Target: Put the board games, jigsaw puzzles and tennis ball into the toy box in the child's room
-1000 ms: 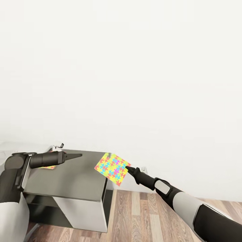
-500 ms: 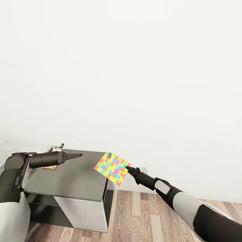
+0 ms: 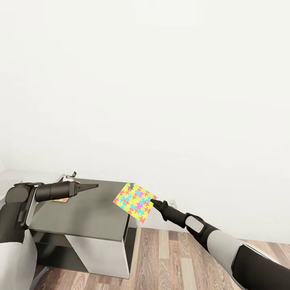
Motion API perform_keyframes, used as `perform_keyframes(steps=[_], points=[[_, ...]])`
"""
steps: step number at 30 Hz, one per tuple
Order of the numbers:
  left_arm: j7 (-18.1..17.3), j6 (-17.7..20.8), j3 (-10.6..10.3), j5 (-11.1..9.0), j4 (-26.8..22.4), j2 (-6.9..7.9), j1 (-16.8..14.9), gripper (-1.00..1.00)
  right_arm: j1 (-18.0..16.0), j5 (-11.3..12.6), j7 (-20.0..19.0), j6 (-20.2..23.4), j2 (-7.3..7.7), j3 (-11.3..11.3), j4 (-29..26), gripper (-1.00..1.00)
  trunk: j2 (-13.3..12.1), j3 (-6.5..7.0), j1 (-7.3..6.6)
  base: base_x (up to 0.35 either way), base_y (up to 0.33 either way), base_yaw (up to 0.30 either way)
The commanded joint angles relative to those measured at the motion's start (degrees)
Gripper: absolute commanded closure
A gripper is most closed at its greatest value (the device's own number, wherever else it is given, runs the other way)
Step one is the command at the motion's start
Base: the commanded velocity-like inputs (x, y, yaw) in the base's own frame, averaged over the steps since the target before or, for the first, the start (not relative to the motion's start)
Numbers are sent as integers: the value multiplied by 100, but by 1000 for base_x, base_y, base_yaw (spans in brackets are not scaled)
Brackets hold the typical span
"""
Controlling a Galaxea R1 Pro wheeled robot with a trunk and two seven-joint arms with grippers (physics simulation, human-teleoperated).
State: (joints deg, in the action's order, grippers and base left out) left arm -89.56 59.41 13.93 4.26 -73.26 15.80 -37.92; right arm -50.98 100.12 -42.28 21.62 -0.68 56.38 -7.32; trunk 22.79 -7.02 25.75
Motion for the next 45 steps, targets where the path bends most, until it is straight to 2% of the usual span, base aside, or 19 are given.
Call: perform_keyframes(steps=[1, 37, 45], points=[[-44, 59, 5, 46, -4, -2, -5, -100, -8, 61, -17, 44, -2, 31, 11, 100, 13, -13, 4, 0, 0, 3], [-44, 59, 5, 43, -4, -7, -5, -100, -8, 61, -9, 44, -2, 31, 4, 100, 13, -13, 4, 0, 0, 0], [-44, 59, 5, 41, 16, -7, -5, -100, -8, 61, -9, 44, -2, 31, 3, 100, 13, -13, 4, -13, 8, 104]])
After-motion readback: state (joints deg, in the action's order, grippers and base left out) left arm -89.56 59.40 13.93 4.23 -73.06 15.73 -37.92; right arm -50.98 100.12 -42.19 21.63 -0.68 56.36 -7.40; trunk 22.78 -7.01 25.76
